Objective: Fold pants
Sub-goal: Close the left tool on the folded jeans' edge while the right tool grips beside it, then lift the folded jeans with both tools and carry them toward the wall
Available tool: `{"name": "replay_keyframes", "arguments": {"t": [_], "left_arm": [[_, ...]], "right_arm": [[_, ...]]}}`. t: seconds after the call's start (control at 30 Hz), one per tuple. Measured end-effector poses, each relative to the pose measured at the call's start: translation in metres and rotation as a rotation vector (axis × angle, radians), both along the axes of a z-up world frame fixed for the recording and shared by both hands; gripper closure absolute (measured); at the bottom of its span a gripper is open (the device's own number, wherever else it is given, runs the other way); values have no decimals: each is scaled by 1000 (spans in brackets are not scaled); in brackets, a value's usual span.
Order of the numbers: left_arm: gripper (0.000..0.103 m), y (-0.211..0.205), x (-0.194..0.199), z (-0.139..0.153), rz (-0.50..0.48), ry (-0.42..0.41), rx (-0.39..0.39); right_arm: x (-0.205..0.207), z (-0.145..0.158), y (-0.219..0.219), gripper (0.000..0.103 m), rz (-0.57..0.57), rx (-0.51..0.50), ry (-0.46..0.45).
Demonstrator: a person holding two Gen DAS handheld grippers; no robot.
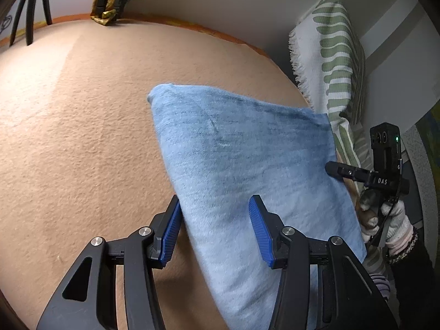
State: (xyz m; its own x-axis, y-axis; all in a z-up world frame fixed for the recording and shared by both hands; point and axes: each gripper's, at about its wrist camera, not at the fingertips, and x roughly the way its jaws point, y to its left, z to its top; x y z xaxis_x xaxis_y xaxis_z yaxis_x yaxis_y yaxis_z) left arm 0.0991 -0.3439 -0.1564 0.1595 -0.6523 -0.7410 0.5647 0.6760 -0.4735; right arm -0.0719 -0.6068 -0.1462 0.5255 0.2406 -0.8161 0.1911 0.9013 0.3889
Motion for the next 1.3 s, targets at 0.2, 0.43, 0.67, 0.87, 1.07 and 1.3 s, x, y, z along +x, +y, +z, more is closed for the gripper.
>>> {"name": "replay_keyframes", "arguments": {"t": [0.2,0.43,0.67,0.87,1.07,1.3], "left_arm": [[55,-5,1,-1,-18,-4,-20],[72,-19,-1,-2,-17,-14,-28],[86,-23,-11,9,-15,-69,-38],[88,-19,-24,30,-22,-148,-41],[88,-15,-46,58,-42,-248,-58],[88,-5,-63,80,-54,-312,-86]], "right_arm": [[2,-3,8,27,84,60,-68],[8,-5,25,48,111,30,-104],[2,12,42,71,76,-59,-88],[-7,34,59,75,53,-151,-101],[-30,67,71,76,55,-173,-164],[-46,92,84,76,45,-182,-204]]}}
